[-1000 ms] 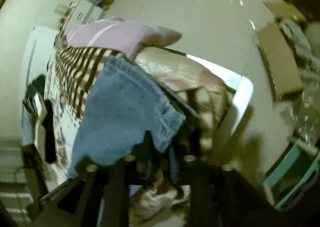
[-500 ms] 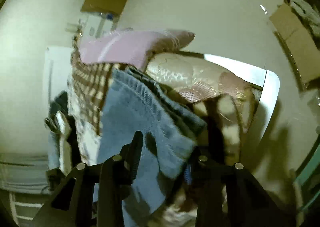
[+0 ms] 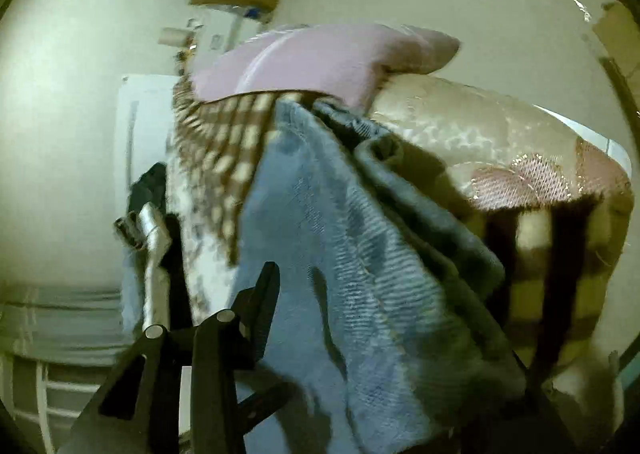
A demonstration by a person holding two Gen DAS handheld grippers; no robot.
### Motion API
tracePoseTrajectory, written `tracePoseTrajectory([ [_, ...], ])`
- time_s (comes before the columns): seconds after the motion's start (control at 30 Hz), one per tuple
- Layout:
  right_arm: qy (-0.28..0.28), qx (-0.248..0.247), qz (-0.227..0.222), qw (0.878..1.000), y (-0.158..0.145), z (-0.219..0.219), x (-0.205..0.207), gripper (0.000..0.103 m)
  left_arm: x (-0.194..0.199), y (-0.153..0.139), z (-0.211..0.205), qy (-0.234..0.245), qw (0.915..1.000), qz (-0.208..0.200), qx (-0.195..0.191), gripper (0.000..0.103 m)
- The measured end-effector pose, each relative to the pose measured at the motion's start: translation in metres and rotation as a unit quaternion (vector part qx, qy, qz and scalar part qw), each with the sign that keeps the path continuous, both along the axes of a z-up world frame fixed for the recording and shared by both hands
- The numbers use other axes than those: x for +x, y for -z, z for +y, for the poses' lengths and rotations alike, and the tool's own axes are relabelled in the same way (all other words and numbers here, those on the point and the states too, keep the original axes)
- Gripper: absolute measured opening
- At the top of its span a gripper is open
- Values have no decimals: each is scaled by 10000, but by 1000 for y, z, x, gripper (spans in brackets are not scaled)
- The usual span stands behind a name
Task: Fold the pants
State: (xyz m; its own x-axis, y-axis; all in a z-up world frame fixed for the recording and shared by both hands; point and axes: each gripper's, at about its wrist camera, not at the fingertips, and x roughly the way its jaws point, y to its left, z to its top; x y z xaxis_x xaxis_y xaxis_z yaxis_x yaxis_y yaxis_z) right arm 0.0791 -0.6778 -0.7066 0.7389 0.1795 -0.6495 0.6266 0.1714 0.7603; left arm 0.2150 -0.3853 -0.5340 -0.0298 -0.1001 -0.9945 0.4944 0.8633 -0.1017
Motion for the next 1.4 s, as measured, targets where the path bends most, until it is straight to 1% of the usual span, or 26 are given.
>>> tracePoseTrajectory([
  [0.03,-31,-92,56,9999,-2,1,3,15,1,-3,4,26,10000,-72,2,103],
  [0.07,-87,-260,177,9995,-7,3,7,13,2,-7,5,31,9999,-132,1,103],
  [0.13,-123,-564,220,9981,-24,10,10,10,5,-14,18,16,9997,-221,-27,103],
  [0.2,-185,-822,297,9960,-44,21,14,9,9,-20,34,-68,9997,-197,-87,103],
  [0.27,-253,-1102,318,9931,-73,36,19,9,15,-30,57,-226,9994,-169,-194,103],
  [0.37,-533,-1632,262,9848,-126,71,36,9,22,-50,100,-518,9977,-167,-395,103],
  [0.4,-689,-1842,227,9802,-146,88,46,9,25,-57,117,-635,9968,-156,-455,103],
  [0.5,-1116,-2248,171,9678,-185,137,73,9,35,-79,186,-1022,9928,-81,-614,103],
  [0.53,-1252,-2340,168,9640,-194,157,82,9,39,-85,198,-1108,9920,-77,-607,103],
  [0.57,-1382,-2413,188,9604,-200,174,91,9,40,-92,229,-1246,9903,-74,-613,103],
  [0.6,-1539,-2525,236,9550,-204,195,101,9,48,-95,243,-1334,9891,-81,-612,103],
  [0.63,-1659,-2605,274,9507,-207,213,105,9,50,-101,275,-1499,9869,-123,-584,103],
  [0.67,-1819,-2646,292,9466,-208,236,115,9,54,-106,284,-1601,9854,-154,-558,103],
  [0.77,-2275,-2694,351,9351,-201,303,143,9,59,-114,359,-2025,9778,-266,-465,103],
  [0.9,-3088,-2816,466,9073,-164,407,179,9,68,-105,447,-2625,9636,-329,-381,103],
  [0.93,-3384,-2889,535,8940,-147,441,190,9,70,-100,467,-2753,9601,-336,-359,103],
  [0.97,-3567,-2942,587,8847,-136,462,197,9,72,-96,476,-2813,9584,-340,-345,103],
  [1.03,-4061,-3113,850,8549,-101,514,210,9,75,-87,502,-3004,9526,-367,-303,103],
  [1.1,-4479,-3223,1112,8265,-76,546,222,22,77,-85,522,-3121,9487,-353,-375,103],
  [1.13,-4664,-3262,1311,8117,-63,561,226,42,80,-85,529,-3176,9465,-356,-450,103],
  [1.17,-4831,-3191,1368,8038,-56,570,227,57,81,-86,533,-3206,9452,-356,-513,103],
  [1.2,-4992,-2998,1332,8020,-54,575,228,61,84,-88,535,-3240,9432,-350,-637,103],
  [1.23,-5079,-2772,1202,8067,-57,577,226,62,86,-88,537,-3250,9423,-338,-731,103],
  [1.27,-5107,-2616,1043,8123,-64,576,222,66,89,-87,535,-3245,9416,-305,-843,103],
  [1.33,-5077,-2510,920,8190,-81,567,212,74,95,-85,523,-3168,9413,-184,-1148,103],
  [1.4,-4840,-2369,915,8374,-94,544,199,74,102,-78,501,-2935,9457,-40,-1400,103],
])
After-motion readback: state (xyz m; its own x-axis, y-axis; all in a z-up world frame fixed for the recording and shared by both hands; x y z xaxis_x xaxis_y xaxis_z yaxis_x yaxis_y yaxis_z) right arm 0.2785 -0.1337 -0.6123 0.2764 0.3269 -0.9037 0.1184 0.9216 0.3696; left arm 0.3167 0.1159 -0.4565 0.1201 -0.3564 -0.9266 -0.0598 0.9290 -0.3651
